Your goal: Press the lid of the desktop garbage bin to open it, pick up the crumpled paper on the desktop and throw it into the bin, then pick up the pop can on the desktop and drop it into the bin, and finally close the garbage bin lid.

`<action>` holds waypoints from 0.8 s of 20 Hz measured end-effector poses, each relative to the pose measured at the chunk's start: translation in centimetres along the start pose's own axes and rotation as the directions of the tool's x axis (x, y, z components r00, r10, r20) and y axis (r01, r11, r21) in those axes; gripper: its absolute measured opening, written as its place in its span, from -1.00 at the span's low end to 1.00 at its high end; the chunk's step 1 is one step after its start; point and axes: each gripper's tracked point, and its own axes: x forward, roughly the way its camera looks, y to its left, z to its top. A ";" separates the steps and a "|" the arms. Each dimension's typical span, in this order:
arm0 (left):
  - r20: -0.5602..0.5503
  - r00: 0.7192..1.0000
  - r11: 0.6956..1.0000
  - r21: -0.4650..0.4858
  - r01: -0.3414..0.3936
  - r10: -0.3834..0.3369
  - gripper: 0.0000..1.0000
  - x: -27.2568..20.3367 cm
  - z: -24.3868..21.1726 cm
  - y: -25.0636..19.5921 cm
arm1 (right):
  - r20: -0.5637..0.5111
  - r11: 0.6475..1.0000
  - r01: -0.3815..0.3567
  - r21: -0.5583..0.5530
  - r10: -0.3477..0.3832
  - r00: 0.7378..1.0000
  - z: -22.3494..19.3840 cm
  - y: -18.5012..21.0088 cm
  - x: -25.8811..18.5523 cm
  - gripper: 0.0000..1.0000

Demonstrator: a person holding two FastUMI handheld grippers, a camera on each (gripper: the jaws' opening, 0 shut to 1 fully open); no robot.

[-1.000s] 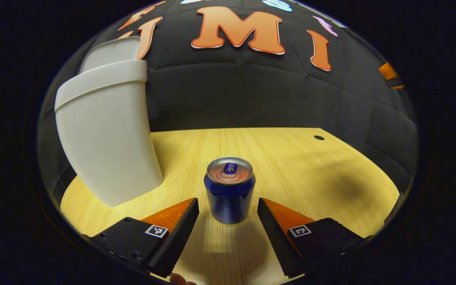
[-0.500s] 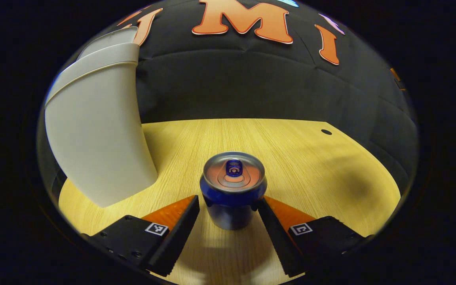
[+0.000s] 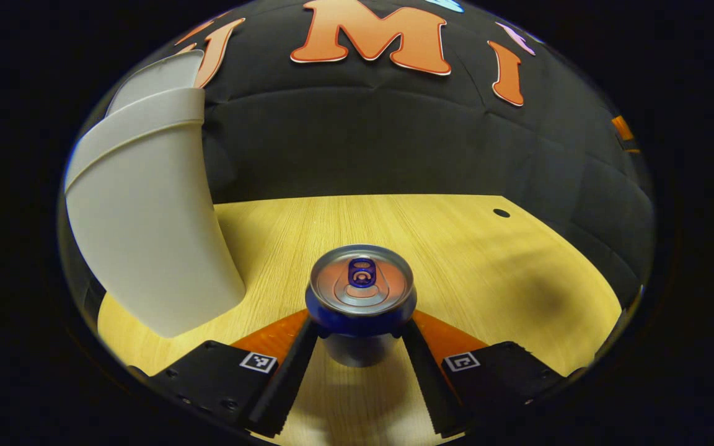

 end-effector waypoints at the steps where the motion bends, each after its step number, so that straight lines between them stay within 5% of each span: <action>1: -0.003 1.000 1.000 -0.005 0.013 -0.013 0.66 -1.5 1.1 0.0 | 0.005 1.000 -0.010 0.004 0.010 1.000 0.0 0.3 0.0 0.10; 7: 0.059 0.998 0.995 -0.090 0.034 -0.029 0.65 -12.6 10.3 4.6 | 0.025 0.991 -0.108 0.073 0.106 0.994 -1.0 3.5 0.9 0.10; 12: 0.124 0.989 0.977 -0.209 -0.052 0.079 0.62 -18.7 19.1 13.8 | 0.040 0.977 -0.180 0.111 0.177 0.983 -1.8 6.5 1.7 0.10; 16: 0.137 0.967 0.969 -0.154 -0.196 0.217 0.63 -16.5 24.3 21.5 | 0.062 0.969 -0.204 0.140 0.197 0.978 -1.7 7.9 1.6 0.10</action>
